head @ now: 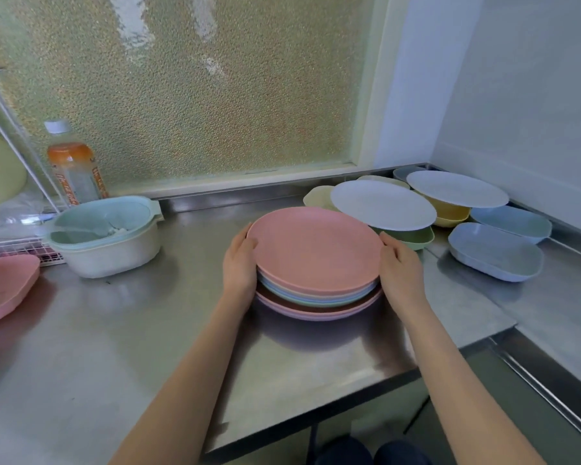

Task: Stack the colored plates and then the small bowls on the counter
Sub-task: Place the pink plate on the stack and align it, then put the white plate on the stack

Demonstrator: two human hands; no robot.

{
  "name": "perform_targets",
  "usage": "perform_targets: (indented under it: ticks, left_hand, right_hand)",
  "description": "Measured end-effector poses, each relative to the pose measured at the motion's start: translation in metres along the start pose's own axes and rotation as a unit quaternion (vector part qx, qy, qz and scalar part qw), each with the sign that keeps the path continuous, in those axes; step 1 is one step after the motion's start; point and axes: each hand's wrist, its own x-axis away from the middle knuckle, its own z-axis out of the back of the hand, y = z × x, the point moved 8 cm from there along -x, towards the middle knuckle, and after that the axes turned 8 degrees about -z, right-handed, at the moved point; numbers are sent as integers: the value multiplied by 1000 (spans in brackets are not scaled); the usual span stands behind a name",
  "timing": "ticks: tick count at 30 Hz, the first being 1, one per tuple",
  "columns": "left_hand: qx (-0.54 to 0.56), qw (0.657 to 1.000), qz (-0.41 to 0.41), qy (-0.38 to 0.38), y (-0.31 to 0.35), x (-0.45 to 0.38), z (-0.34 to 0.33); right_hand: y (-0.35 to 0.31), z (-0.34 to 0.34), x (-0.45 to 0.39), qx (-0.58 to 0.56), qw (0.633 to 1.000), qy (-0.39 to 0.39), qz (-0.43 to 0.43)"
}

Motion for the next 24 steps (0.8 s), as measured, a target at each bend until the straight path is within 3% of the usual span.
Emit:
perform_targets:
  ticks: [4, 8, 11, 16, 24]
  left_hand:
    - [17, 1000, -20, -6, -11, -9, 2]
    - [11, 999, -40, -17, -18, -16, 3]
    - [17, 999, -42, -14, -19, -15, 4]
    - [10, 999, -45, -11, -18, -15, 3]
    - [47, 998, -42, 8, -15, -11, 5]
  right_hand:
    - [2, 25, -35, 125, 988, 86, 25]
    - [0, 19, -68, 325, 940, 63, 79]
    - [-1, 10, -79, 405, 910, 55, 73]
    - [-11, 5, -84, 400, 906, 100, 94]
    - [-58, 19, -41, 348, 886, 174, 253]
